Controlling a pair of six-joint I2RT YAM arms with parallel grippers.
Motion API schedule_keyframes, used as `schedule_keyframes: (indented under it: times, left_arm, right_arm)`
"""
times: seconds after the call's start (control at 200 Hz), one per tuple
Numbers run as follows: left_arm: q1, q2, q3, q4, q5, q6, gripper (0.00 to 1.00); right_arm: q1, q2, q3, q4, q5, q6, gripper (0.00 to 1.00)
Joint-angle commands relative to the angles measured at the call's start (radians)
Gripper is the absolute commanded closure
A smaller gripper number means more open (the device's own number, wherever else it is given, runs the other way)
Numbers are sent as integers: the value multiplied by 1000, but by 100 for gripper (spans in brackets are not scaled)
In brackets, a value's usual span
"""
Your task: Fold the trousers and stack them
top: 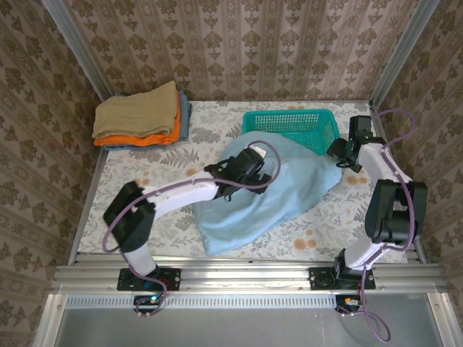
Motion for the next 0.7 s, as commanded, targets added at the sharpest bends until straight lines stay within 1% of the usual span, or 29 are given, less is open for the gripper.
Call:
schedule_keyframes:
  times: [0.0,0.03,0.06,0.08,0.09,0.14,0.18,0.205,0.26,0.31,0.375,0.45,0.55,0.695]
  left_arm:
    - [-2,101,96,-88,-35,103,11]
    - [-4,116,103,-85,-28,112,19]
    - [-5,125,104,-81,-16,119,29]
    - [-5,128,103,-77,-14,121,36]
    - [-4,130,104,-76,-13,122,40]
    - [-6,130,98,-69,-12,129,71]
    - [-6,121,89,-64,-21,131,89]
    - [-5,113,84,-62,-27,133,100]
    - [-6,87,73,-64,-49,137,100]
    - [-5,54,54,-58,-67,151,100]
    - [-4,-1,25,-51,-114,154,100]
    - [-1,-86,-16,-41,-136,157,100]
    - [4,-211,-56,-52,-132,166,100]
    - [27,-359,-135,-149,-106,169,100]
  right_arm:
    - [-15,44,59,38,-129,-22,26]
    - [-15,54,62,47,-147,-24,29]
    - [-18,62,67,49,-154,-21,33]
    - [-18,68,71,50,-154,-19,37]
    - [-18,70,72,51,-155,-20,41]
    - [-18,78,76,56,-155,-14,58]
    - [-18,83,82,57,-156,-6,68]
    - [-17,84,83,58,-155,-4,77]
    - [-17,83,84,60,-147,7,90]
    - [-18,75,81,66,-124,25,100]
    - [-19,63,74,74,-102,45,100]
    - [-22,51,69,79,-56,76,100]
    - [-26,49,78,74,-1,117,100]
    - [-43,57,106,69,55,167,100]
